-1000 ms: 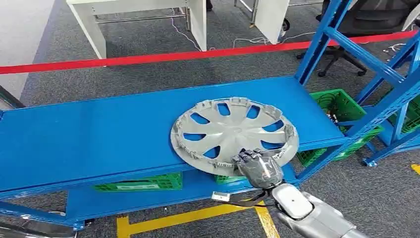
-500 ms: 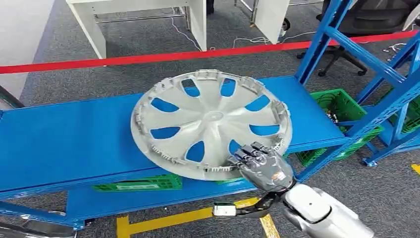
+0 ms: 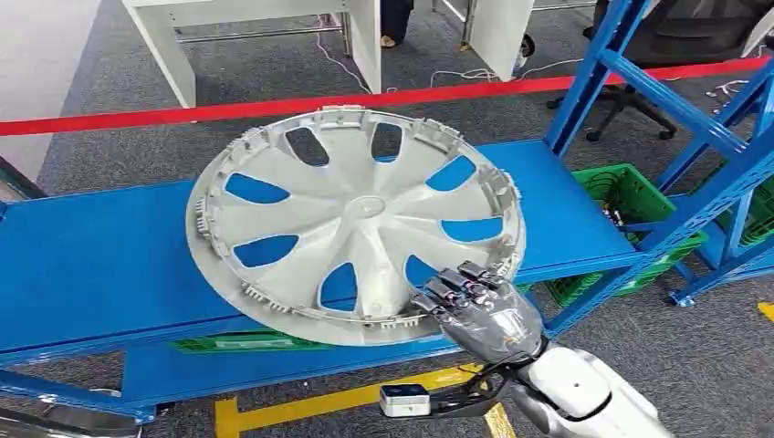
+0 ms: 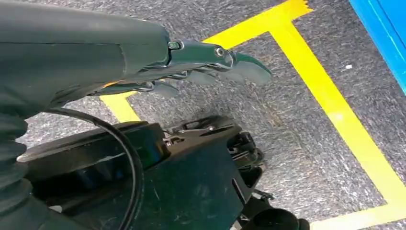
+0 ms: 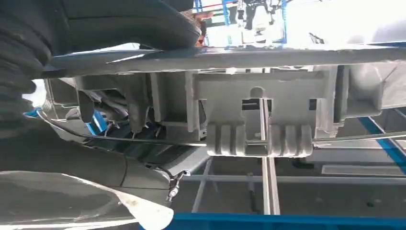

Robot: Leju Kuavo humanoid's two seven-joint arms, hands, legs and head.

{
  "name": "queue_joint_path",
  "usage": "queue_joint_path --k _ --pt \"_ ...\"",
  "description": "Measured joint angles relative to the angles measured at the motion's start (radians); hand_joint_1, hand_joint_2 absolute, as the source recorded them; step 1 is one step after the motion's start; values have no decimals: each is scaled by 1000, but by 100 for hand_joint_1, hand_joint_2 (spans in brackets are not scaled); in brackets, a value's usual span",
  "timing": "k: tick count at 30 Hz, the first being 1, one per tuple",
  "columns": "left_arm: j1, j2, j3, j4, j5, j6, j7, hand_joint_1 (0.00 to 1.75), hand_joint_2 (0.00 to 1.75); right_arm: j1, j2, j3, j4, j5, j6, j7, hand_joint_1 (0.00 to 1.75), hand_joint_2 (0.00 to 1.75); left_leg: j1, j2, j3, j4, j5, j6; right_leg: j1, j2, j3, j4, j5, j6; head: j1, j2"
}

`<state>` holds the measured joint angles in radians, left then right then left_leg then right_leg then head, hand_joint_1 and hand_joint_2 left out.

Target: Take the parts from the cabinet and place them on the table.

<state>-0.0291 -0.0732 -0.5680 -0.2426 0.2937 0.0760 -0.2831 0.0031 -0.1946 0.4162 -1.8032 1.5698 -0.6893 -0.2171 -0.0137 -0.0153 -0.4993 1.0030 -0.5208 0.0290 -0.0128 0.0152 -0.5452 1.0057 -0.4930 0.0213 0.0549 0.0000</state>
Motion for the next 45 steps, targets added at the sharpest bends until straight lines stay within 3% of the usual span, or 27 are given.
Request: queue_joint_path --k 5,21,25,27,29,31,32,33,34,36,37,38,42,43,45 --pt "0 0 4 0 -3 -7 0 0 175 -7 0 17 8 0 0 50 175 175 0 0 0 0 0 0 0 0 0 0 0 0 0 0" --pt "0 4 15 0 -5 -12 -10 0 175 -39 -20 76 55 0 0 93 175 175 0 0 0 0 0 0 0 0 0 0 0 0 0 0" --pt "-1 12 16 0 -5 -22 -14 0 175 -49 -24 90 65 0 0 95 175 175 -6 0 -7 10 4 11 -6 0 -3 -4 12 14 0 0" --pt "-2 14 17 0 -5 -23 -14 0 175 -53 -27 93 65 0 0 94 175 175 -3 1 -3 -15 22 25 -4 0 -2 -13 18 25 0 0" --pt "-6 15 17 0 -5 -23 -14 0 175 -57 -33 95 66 0 0 94 175 175 3 6 -4 -31 39 34 -5 -7 -33 37 -39 25 4 0" --pt "-6 16 18 0 -6 -24 -14 0 175 -59 -37 98 67 0 0 94 175 175 2 8 -15 -29 41 35 -7 -7 -101 202 -117 30 6 0" --pt "-6 16 18 0 -7 -24 -13 0 175 -57 -38 100 67 0 0 92 175 175 2 10 -20 -27 43 35 -7 -7 -132 276 -141 33 6 0" --pt "-6 17 18 0 -8 -24 -12 0 175 -55 -40 102 68 0 0 92 175 175 3 10 -23 -23 44 33 -8 -7 -143 304 -138 36 6 0" --pt "-6 18 18 0 -10 -24 -11 0 175 -54 -42 104 68 0 0 92 175 175 4 10 -26 -19 44 32 -9 -8 -127 280 -107 38 6 0" --pt "-8 17 19 0 -11 -24 -10 0 175 -54 -45 106 68 0 0 92 175 175 9 10 -32 -6 40 27 -15 -12 -44 122 -18 42 6 0" --pt "-8 18 19 0 -11 -24 -8 0 175 -55 -46 108 68 0 0 92 175 175 10 9 -36 4 36 19 -18 -15 -5 38 -3 46 7 0" --pt "-11 21 19 0 -11 -24 -7 0 175 -57 -46 109 69 0 0 91 175 175 5 7 -49 13 35 11 -9 -12 16 32 -16 42 10 0" --pt "-13 22 19 0 -12 -24 0 0 175 -54 -47 110 68 0 0 89 175 175 4 6 -69 27 47 -11 -11 -7 -5 22 -14 7 8 0" --pt "-13 24 19 0 -13 -24 1 0 175 -54 -48 110 68 0 0 88 175 175 7 7 -75 36 28 -19 -15 -11 -10 18 -8 -4 6 0" --pt "-14 25 19 0 -14 -24 2 0 175 -54 -48 110 68 0 0 88 175 175 10 9 -109 136 -62 -32 -14 -15 -26 19 4 -20 0 0"
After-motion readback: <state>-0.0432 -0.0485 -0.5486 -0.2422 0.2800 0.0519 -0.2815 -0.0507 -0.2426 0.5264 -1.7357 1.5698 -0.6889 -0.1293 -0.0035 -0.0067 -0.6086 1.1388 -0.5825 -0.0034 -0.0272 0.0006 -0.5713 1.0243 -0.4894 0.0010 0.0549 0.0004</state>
